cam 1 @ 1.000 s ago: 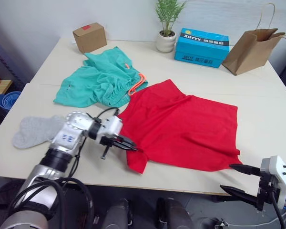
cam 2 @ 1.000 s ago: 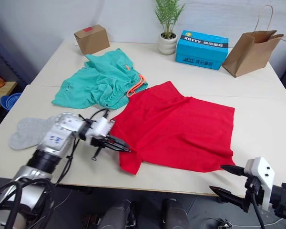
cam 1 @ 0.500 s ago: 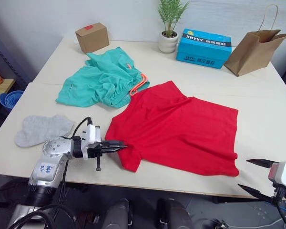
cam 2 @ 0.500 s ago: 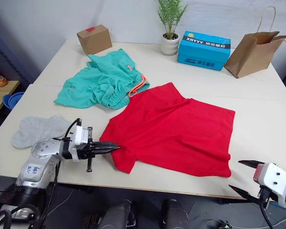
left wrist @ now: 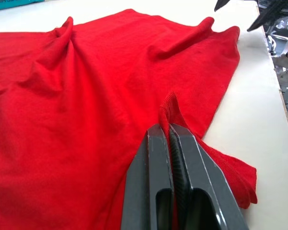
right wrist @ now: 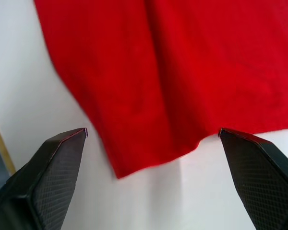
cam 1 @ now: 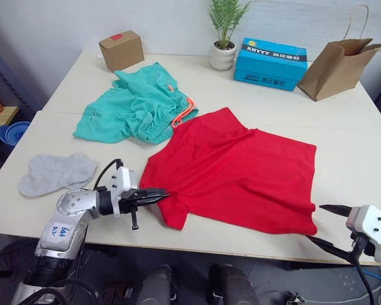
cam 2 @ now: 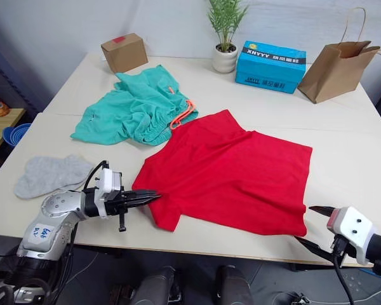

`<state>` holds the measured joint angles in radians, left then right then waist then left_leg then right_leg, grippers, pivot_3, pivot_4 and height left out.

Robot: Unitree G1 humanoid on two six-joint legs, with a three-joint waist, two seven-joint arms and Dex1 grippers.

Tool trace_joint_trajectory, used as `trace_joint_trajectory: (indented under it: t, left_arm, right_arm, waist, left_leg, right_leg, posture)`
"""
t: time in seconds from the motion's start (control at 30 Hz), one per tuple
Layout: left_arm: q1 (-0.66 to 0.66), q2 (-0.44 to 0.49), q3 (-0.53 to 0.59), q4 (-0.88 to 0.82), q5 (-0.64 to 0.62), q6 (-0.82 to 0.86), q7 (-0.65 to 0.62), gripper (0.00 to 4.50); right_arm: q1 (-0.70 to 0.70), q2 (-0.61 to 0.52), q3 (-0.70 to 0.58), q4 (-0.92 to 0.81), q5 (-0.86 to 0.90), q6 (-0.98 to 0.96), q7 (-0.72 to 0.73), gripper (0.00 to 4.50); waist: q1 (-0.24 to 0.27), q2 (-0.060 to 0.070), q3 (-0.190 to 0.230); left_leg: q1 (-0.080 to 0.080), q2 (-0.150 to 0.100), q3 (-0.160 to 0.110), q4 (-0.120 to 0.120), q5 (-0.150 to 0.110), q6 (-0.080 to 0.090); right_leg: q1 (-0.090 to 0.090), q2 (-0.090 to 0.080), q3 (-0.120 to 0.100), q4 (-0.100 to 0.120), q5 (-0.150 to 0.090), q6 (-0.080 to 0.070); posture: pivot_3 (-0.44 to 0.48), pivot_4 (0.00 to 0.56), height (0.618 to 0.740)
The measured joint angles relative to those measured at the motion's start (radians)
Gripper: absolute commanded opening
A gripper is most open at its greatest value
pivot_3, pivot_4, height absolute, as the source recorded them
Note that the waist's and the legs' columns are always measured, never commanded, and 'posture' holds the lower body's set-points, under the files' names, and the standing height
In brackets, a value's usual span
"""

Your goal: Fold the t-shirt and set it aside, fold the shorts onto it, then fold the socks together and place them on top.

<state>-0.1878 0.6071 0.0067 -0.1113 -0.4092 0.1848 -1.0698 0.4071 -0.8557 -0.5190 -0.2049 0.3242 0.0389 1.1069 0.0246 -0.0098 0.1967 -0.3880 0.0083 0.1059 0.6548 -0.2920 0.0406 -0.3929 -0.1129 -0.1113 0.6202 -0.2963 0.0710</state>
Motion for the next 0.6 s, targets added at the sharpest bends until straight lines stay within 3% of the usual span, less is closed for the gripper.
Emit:
trace_joint_trajectory:
  t: [0.23, 0.5, 0.6]
  left_arm:
    - [-0.019, -0.004, -0.013, 0.001, 0.001, 0.000, 0.000, 0.04]
    - [-0.023, -0.004, -0.015, 0.002, 0.003, -0.001, 0.003, 0.04]
    - [-0.024, -0.006, -0.017, 0.003, 0.004, -0.001, 0.006, 0.00]
  right_arm:
    - [-0.003, -0.053, 0.018, 0.049, -0.078, -0.142, 0.039, 4.50]
    - [0.043, 0.030, 0.086, 0.050, -0.243, -0.373, -0.083, 4.50]
    - [0.056, 0.035, 0.095, 0.053, -0.289, -0.454, -0.120, 3.88]
  waist:
    - [0.001, 0.000, 0.000]
    - [0.001, 0.000, 0.000]
    - [-0.001, 0.000, 0.000]
  left_leg:
    - [0.000, 0.000, 0.000, -0.001, 0.001, 0.002]
    - [0.001, 0.000, 0.001, -0.002, 0.004, -0.006]
    - [0.001, 0.000, 0.002, -0.002, 0.004, -0.006]
  right_leg:
    - [0.000, 0.000, 0.000, 0.000, 0.000, 0.000]
    - [0.000, 0.000, 0.000, 0.000, 0.000, 0.000]
    - [0.000, 0.000, 0.000, 0.000, 0.000, 0.000]
  posture:
    - [0.000, 0.150, 0.740]
    - [0.000, 0.150, 0.740]
    - [0.000, 0.150, 0.740]
